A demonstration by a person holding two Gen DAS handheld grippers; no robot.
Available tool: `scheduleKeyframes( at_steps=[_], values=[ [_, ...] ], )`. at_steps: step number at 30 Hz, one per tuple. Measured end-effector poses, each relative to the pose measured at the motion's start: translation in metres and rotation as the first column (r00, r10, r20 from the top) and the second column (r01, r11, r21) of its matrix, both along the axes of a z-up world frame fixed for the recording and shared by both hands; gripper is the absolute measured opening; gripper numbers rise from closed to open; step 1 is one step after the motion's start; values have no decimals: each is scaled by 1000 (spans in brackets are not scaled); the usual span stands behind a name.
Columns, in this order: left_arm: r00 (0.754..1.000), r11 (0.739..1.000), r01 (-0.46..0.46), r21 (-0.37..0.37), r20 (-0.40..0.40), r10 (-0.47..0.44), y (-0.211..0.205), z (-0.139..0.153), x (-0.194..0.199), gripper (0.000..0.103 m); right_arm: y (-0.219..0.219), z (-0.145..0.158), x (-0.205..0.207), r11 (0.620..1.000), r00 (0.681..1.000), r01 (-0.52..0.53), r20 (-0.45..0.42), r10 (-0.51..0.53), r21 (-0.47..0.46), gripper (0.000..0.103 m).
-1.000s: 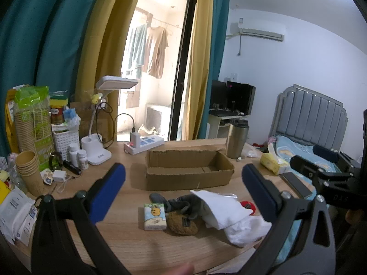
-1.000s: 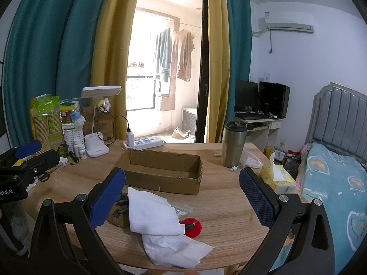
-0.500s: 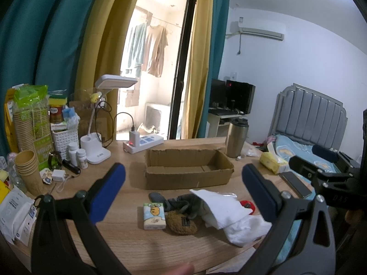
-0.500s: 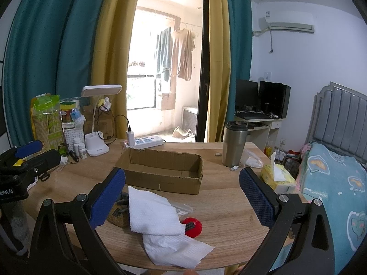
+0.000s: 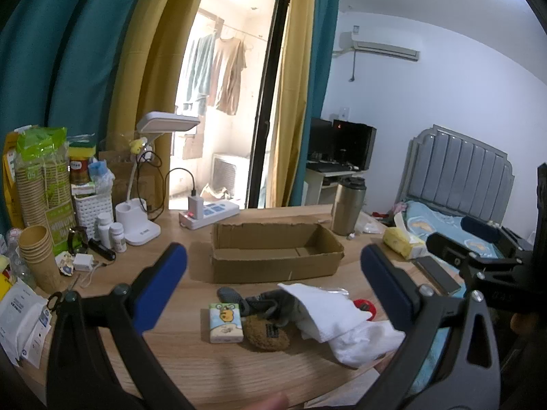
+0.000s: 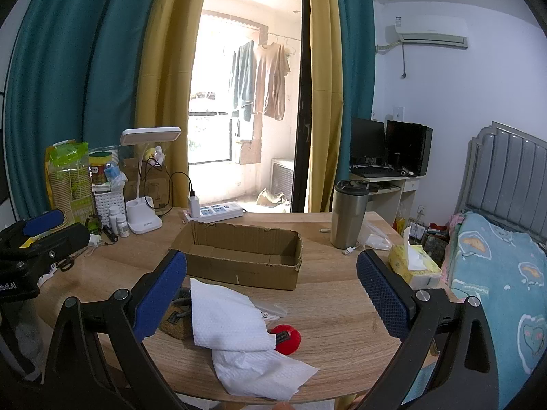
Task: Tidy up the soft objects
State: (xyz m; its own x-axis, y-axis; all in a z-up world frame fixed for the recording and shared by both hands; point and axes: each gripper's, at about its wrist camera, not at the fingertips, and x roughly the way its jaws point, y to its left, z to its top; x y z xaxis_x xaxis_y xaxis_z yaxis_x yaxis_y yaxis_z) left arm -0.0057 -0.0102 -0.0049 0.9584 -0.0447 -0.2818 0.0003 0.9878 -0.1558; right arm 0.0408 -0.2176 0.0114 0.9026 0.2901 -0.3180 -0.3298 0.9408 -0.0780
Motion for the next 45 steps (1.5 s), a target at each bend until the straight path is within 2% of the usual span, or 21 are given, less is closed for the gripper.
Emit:
scheduleKeyframes(
  at_steps=[15, 21, 32, 40, 43, 45],
  values=[
    [1000, 1000, -2, 0, -3, 2, 1, -1, 0, 102, 2, 0, -2, 1000, 1000, -6, -4, 6, -8, 102],
    [999, 997, 5, -74, -36, -7, 19, -13, 6, 102, 7, -17, 16, 1000, 999, 2, -41, -3, -23, 102],
    [988, 993, -14, -115, -151, -3, 42, -46, 35, 102, 34, -53, 51, 996, 983, -65, -178, 53, -58, 101],
    [967, 993, -16, -121, -254, -15, 49, -73, 60, 102, 48, -79, 76, 992, 958, -100, -277, 77, -72, 96],
    [954, 993, 13, -116, -295, -47, 49, -82, 70, 102, 54, -87, 84, 990, 946, -120, -311, 93, -70, 96],
    [947, 993, 16, -119, -317, -53, 49, -88, 75, 102, 58, -93, 90, 989, 937, -133, -333, 104, -67, 90]
  ],
)
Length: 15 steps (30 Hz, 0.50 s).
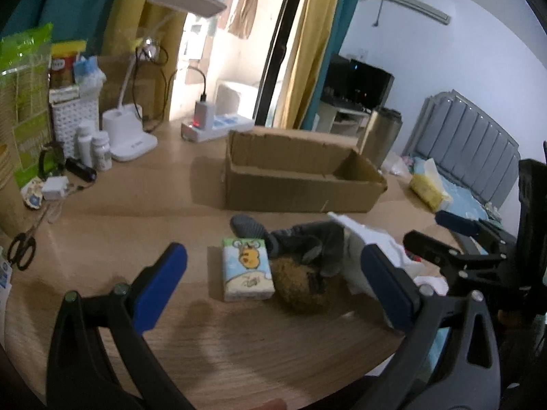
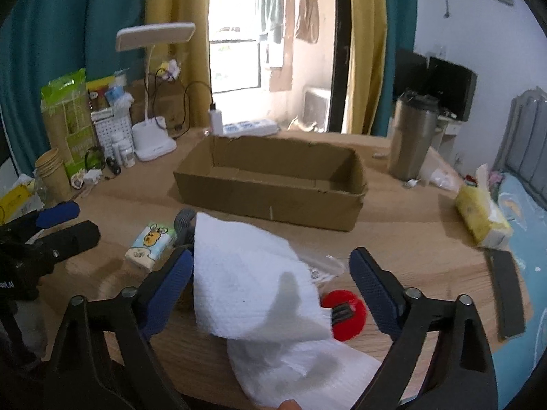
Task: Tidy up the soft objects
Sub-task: 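Grasp the white towel with the right tool while the left tool grasps the cartoon tissue pack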
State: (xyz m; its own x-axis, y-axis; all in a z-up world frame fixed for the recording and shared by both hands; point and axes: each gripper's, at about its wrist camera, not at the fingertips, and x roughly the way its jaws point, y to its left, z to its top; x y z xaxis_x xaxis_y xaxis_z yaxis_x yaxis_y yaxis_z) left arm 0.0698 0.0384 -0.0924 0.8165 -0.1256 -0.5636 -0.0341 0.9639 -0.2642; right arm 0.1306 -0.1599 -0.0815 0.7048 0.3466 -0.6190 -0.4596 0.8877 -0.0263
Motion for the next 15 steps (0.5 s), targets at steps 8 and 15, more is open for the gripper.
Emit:
scheduleKeyframes(
  at_steps=[8, 15],
  values=[
    [996, 1000, -19, 18, -82, 21, 4, -19, 20, 102, 8, -19, 19, 999, 996, -33, -80, 33, 0, 86],
    [989, 998, -45, 39, -139, 50, 6, -31, 34, 102, 14, -31, 33, 998, 990, -68, -120, 68, 2, 77]
  ],
)
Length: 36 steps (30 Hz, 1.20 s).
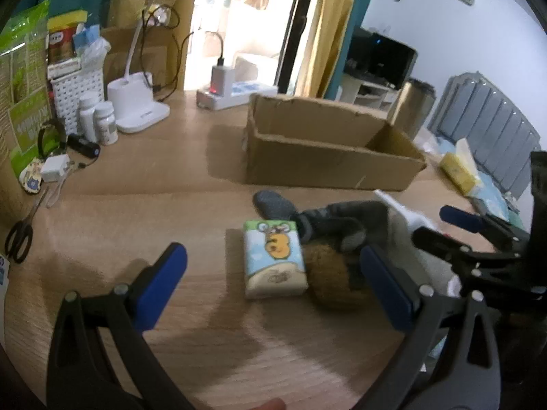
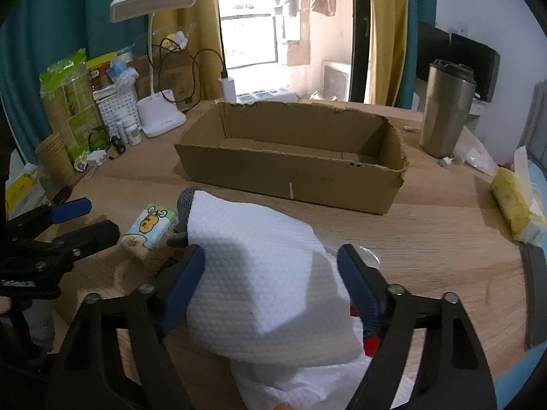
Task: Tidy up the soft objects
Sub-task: 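Grasp the white towel with the right tool while the left tool grasps the cartoon tissue pack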
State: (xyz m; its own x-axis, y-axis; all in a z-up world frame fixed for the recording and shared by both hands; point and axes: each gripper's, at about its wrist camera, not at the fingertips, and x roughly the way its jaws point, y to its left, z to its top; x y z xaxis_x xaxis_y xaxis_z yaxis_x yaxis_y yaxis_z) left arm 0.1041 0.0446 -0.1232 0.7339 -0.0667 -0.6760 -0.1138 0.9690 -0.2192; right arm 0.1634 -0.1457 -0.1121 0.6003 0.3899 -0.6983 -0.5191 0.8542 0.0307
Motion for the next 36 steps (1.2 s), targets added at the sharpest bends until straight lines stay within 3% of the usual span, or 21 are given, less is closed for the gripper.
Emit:
scheduleKeyframes(
  at_steps=[4, 8, 10, 19, 29, 36],
  values=[
    [999, 1000, -13, 16, -39, 13, 0, -8, 8, 102, 0, -4, 6, 1000, 1000, -15, -23, 15, 11, 57],
    [997, 999, -18, 37, -70, 21, 0, -16, 15, 102, -1, -5, 8, 999, 998, -44, -35, 46, 31, 47],
    [996, 999, -16, 48, -82, 20, -3, -18, 18, 102, -1, -5, 8, 998, 997, -59, -39, 60, 38, 36],
    [991, 1000, 8, 26, -136, -4, -5, -27, 29, 100, -9, 10, 8, 988, 994, -109, -20, 112, 114, 13],
    [986, 1000, 7, 2, -167, -7, -7, -31, 39, 76, -31, 51, 7, 977, 992, -101, 94, 85, 187, 12],
    [981, 1000, 6, -16, -194, -9, -6, -36, 43, 53, -48, 65, 13, 974, 991, -70, 128, 43, 216, 12]
  ],
)
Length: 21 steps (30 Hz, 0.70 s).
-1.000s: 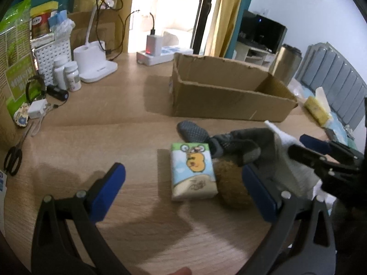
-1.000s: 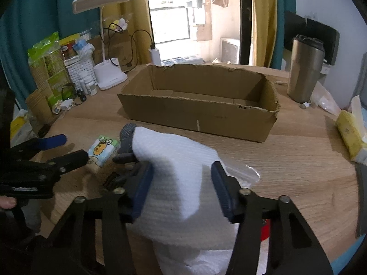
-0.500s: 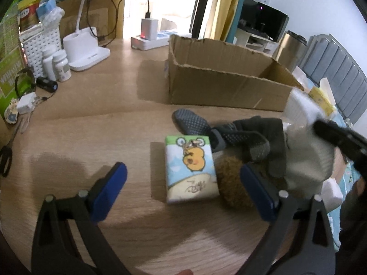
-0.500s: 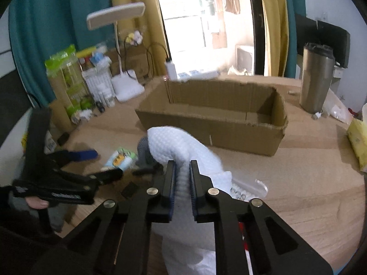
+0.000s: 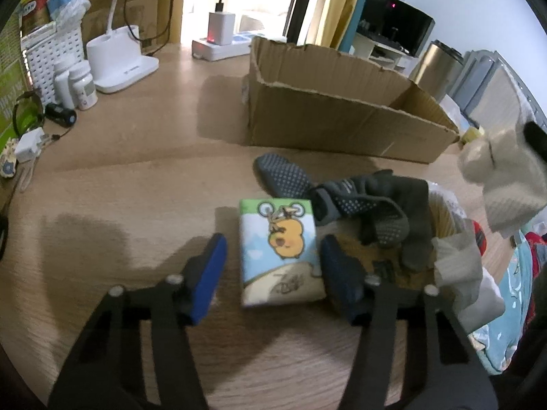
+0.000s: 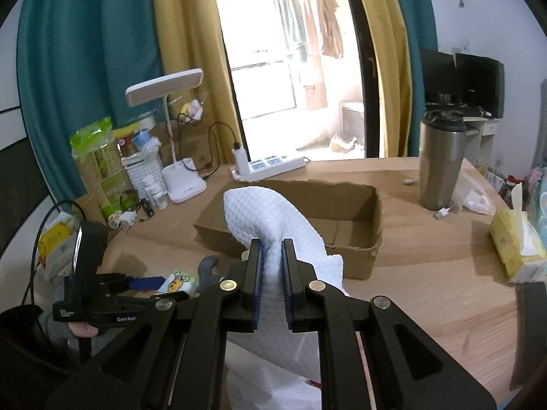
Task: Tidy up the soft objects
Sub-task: 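Grasp the white towel with the right tool while the left tool grasps the cartoon tissue pack, then carry the towel and tissue pack into the cardboard box and release both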
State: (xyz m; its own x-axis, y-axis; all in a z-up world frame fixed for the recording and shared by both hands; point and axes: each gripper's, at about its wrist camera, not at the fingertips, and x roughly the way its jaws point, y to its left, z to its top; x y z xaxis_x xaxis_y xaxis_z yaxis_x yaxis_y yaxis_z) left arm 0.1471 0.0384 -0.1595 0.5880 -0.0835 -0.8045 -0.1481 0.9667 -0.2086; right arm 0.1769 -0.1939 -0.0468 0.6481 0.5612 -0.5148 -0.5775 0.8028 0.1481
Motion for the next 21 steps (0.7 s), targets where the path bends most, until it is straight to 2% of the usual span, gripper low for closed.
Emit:
scheduleKeyframes(
  at_steps=[5, 11, 12, 14, 15, 16, 21],
  values=[
    [1000, 1000, 13, -18, -8, -13, -1, -2, 1, 50, -3, -8, 6, 1000, 999, -10, -41, 10, -1, 12],
    [1000, 999, 16, -39, 1, -16, 0, -2, -1, 49, 2, -38, 12, 999, 990, -28, -143, 22, -36, 12],
    [1000, 999, 16, -41, 3, -16, 0, -2, -2, 49, 2, -41, 12, 999, 988, -30, -154, 22, -45, 14],
    [1000, 999, 17, -47, 10, -17, 1, -1, -3, 49, 2, -47, 13, 997, 984, -20, -177, 6, -77, 31],
    [1000, 999, 18, -48, 16, -17, 1, 1, -4, 49, 0, -49, 12, 996, 982, -14, -186, -3, -87, 49],
    [1000, 999, 19, -48, 25, -18, 1, 3, -6, 49, -2, -51, 12, 996, 981, -14, -193, -4, -90, 58],
    [998, 999, 18, -48, 60, -15, 3, 13, -8, 49, -11, -57, 7, 992, 977, -30, -212, 3, -122, 60]
  ],
)
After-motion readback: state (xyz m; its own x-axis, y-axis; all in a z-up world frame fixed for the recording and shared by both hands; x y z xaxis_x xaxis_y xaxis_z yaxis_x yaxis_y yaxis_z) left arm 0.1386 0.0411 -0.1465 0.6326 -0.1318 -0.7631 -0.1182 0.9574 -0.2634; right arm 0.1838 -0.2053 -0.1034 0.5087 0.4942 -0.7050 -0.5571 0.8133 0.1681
